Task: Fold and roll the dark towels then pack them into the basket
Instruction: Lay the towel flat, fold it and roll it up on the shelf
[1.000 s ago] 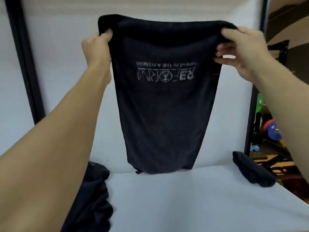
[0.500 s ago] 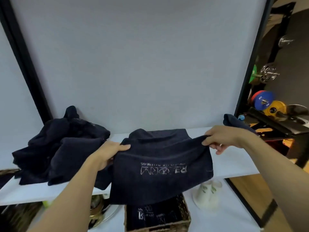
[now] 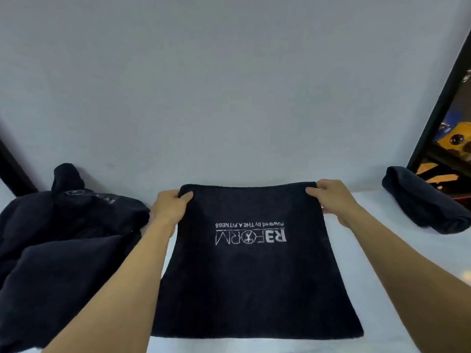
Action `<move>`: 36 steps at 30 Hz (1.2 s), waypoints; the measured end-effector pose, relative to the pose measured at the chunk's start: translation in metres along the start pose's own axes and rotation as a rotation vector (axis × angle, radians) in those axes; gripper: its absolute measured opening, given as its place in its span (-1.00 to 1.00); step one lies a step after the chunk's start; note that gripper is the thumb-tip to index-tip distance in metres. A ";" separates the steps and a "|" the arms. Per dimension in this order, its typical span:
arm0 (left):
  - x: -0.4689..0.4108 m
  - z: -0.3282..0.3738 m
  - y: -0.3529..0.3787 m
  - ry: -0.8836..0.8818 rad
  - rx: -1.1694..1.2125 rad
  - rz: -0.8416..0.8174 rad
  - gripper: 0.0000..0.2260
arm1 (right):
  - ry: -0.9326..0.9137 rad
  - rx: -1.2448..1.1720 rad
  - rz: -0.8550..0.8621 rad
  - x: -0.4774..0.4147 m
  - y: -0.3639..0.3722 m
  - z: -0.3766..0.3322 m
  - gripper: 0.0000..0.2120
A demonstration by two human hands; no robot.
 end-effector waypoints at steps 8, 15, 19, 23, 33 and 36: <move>-0.041 -0.015 0.058 -0.014 -0.395 -0.077 -0.79 | -0.126 0.504 -0.099 -0.069 0.053 0.024 -0.66; -0.038 -0.007 0.048 -0.088 0.079 -0.077 -0.94 | 0.115 -0.034 -0.157 -0.080 0.059 0.034 -0.89; -0.028 0.009 0.038 -0.169 0.394 -0.195 -0.91 | 0.314 -0.402 -0.234 -0.063 0.052 0.023 -0.96; -0.024 0.046 0.005 -0.107 0.642 -0.213 -0.77 | 0.290 -0.616 -0.268 -0.043 0.024 -0.023 -0.91; 0.026 0.123 -0.041 0.181 0.548 -0.439 -0.79 | 0.211 -0.458 -0.258 -0.009 -0.022 -0.074 -0.85; 0.040 0.119 -0.040 0.176 0.424 -0.541 -0.81 | 0.286 -0.194 -0.295 0.007 -0.028 -0.060 -0.93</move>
Point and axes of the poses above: each hand's wrist, its own x-axis away from the middle knuckle, its own y-axis out of the palm, z = x × y, the point moved 8 cm from there along -x, towards the middle knuckle, and after that the axes turned 7 degrees about -x, right-handed, at the moved point
